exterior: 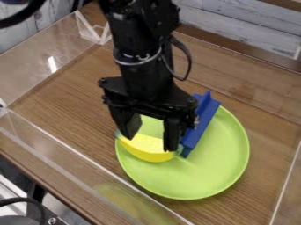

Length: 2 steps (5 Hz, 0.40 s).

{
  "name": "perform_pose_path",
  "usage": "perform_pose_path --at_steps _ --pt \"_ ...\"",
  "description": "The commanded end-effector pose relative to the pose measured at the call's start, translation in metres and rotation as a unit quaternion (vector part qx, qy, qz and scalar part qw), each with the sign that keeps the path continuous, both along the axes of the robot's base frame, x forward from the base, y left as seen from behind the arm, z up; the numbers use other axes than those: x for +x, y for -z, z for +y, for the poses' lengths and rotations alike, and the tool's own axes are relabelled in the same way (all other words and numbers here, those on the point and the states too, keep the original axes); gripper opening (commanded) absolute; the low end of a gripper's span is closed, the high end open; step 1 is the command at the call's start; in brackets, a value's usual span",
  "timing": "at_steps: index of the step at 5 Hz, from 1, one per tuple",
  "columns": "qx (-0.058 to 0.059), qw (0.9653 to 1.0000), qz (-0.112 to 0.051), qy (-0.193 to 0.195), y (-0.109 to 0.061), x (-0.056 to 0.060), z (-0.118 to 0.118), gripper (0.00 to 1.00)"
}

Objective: Put the banana in the green plate

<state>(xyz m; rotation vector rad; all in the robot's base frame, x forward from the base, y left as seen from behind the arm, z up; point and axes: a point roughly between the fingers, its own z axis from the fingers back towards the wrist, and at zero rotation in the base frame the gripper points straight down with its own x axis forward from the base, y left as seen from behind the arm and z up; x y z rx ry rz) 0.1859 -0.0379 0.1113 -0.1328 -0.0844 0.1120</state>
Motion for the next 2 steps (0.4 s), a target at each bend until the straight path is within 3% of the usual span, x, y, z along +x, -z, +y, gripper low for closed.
perform_pose_path --at_steps 1,2 --pt "-0.001 0.9999 -0.006 0.011 0.0002 0.0017 -0.0005 1.0" --pt "-0.001 0.9998 -0.002 0.022 0.0045 0.0009 -0.0002 1.0"
